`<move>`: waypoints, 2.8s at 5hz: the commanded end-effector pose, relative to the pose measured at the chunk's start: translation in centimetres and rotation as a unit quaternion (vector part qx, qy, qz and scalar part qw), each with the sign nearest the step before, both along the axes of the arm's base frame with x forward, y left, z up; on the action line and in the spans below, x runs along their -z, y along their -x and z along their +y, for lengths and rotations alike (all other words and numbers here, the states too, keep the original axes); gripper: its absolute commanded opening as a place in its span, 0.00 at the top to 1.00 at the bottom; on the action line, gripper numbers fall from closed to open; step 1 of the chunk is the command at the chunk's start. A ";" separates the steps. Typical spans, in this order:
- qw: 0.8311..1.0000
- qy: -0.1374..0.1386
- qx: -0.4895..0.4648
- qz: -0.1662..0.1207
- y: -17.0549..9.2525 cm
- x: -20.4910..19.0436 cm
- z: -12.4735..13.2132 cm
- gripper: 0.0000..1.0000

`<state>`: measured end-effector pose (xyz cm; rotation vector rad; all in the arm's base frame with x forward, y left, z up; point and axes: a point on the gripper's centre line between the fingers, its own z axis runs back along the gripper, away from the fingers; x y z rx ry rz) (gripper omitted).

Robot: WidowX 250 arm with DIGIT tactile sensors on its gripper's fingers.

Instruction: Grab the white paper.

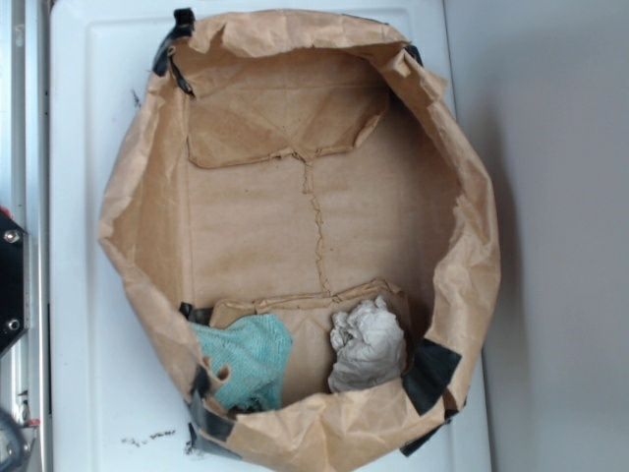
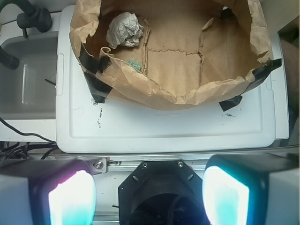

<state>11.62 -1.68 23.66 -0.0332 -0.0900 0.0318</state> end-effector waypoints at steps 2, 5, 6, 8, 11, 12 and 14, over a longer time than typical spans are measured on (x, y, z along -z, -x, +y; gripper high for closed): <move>1.000 -0.009 -0.004 -0.010 -5.0 0.9 0.5 0.00; 0.996 0.055 0.068 0.024 -13.8 0.3 1.5 0.00; 0.996 0.055 0.068 0.024 -13.8 0.3 1.5 0.00; 0.990 -0.010 0.137 -0.031 -15.5 8.7 3.6 0.00; 0.977 -0.003 0.211 0.023 -18.3 16.3 1.4 0.00; 0.970 0.019 0.241 0.007 -19.0 15.7 -0.5 0.00; 0.951 0.066 0.294 -0.067 -17.9 12.6 -2.1 0.00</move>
